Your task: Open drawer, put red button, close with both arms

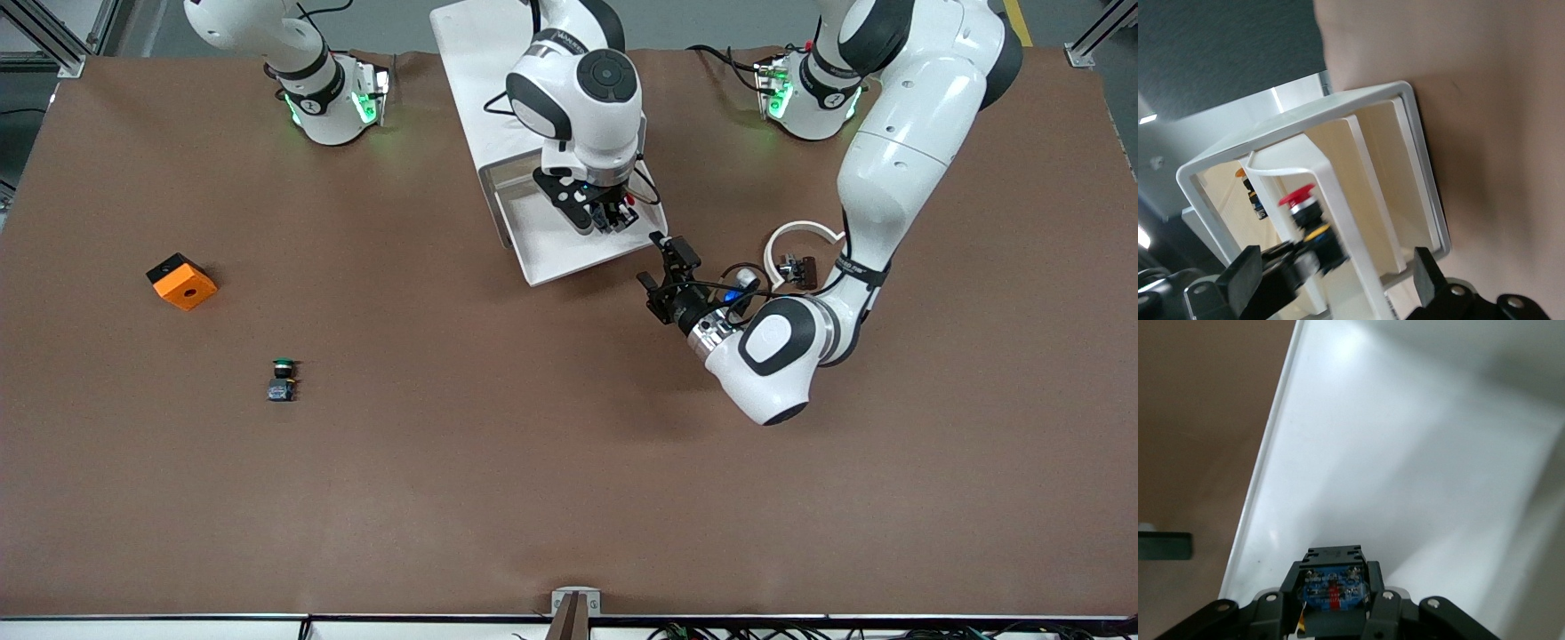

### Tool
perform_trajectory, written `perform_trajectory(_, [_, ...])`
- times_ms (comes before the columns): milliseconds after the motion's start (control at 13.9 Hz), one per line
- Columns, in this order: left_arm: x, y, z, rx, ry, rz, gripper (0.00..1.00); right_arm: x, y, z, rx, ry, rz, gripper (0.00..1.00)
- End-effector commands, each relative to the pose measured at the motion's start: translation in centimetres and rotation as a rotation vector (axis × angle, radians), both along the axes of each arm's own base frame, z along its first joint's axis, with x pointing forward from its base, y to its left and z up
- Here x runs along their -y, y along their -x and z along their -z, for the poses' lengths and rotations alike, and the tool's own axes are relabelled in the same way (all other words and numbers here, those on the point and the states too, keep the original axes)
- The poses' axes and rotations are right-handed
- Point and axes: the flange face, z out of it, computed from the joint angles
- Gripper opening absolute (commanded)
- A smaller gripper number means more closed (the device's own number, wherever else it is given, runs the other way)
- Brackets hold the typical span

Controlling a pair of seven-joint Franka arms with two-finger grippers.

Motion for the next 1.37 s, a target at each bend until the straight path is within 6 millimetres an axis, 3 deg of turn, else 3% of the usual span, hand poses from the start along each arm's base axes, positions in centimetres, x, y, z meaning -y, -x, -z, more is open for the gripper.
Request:
perform_trajectory(0, [-1.0,-1.3,-2.2,0.143,0.077,0.063,1.0,-0.4,0.2,-0.2,0.02,0.004,0.016,0.0])
perform_trajectory(360, [-2.2,-2.0,-3.0,0.414,0.199,0.28,1.0,-0.4,0.2,0.5,0.017,0.012,0.04,0.0])
perform_trajectory(793, [-3.0,-4.7,-5.2,0.718,0.258,0.405,1.0,-0.3,0.0,0.4,0.013,0.011,0.065,0.0])
perform_trajectory(865, [-2.6,-4.9,-6.0,0.777,0.249,0.46,1.0,-0.1,-0.3,0.3,0.01,0.008,0.078,0.85])
perform_trajectory(937, [-2.1,-5.0,-6.7,0.831,0.244,0.52,1.0,-0.4,0.1,0.4,0.016,0.013,0.066,1.0])
perform_trajectory(1081, [-0.8,-5.4,-7.8,0.937,0.223,0.596,1.0,-0.3,-0.5,-0.2,0.021,0.003,0.063,1.0])
perform_trajectory(1297, [0.3,-5.9,-8.8,1.021,0.195,0.615,1.0,0.5,-3.6,-3.5,0.024,-0.019,0.084,1.0])
